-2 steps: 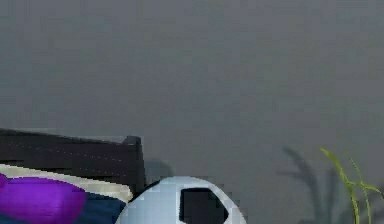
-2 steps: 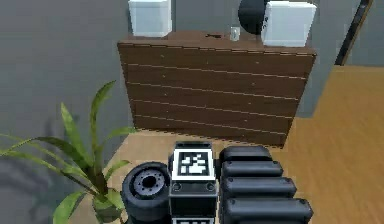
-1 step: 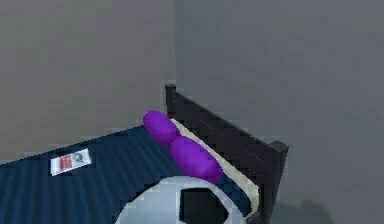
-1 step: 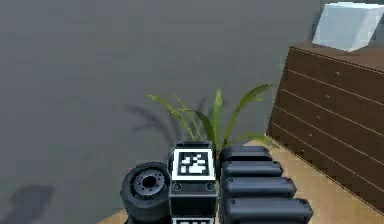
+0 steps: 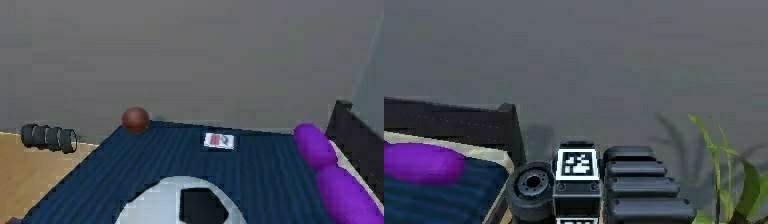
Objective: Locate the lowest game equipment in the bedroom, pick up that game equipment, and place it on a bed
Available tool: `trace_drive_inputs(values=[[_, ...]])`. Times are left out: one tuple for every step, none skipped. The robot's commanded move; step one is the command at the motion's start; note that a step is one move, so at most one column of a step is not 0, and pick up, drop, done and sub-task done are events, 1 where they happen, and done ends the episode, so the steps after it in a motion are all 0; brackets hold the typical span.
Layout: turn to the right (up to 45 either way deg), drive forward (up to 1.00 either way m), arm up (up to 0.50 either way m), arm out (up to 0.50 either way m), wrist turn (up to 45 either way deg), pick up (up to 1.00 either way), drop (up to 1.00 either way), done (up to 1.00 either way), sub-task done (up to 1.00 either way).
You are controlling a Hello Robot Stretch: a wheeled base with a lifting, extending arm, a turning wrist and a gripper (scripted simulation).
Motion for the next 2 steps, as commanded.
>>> trace_drive_inputs(values=[[-45.0, 0.0, 0.0, 0.0, 0.0, 0.0, 0.0, 0.0, 0.0], [-30.0, 0.0, 0.0, 0.0, 0.0, 0.0, 0.0, 0.0, 0.0]])
